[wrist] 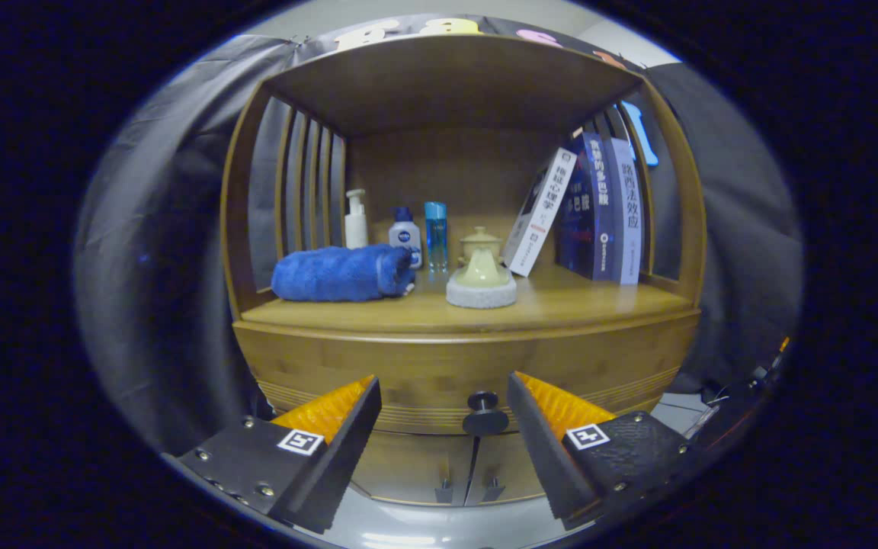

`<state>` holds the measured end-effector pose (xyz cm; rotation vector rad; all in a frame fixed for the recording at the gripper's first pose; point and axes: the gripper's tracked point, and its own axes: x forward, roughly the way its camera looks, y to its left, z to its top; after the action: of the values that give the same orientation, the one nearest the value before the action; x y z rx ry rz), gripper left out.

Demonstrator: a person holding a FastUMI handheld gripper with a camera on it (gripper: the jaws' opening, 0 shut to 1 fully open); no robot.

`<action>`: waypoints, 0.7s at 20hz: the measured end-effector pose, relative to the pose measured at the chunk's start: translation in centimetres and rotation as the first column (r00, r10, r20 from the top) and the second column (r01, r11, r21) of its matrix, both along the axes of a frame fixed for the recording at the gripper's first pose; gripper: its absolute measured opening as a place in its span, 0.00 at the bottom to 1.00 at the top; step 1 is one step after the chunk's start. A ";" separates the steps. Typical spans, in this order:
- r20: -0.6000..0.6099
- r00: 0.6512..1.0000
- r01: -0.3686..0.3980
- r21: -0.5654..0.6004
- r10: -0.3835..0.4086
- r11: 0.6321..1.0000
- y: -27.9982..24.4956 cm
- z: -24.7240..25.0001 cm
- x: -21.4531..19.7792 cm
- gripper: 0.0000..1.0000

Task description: Pull open the drawer, take out the items inside it, and place them on the countertop above the cabinet.

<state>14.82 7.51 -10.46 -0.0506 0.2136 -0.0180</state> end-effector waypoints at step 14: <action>0.186 0.978 -0.091 0.000 0.089 0.996 0.6 13.3 -16.3 1.00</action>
<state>-1.47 8.08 2.82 -0.0492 0.0240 0.0682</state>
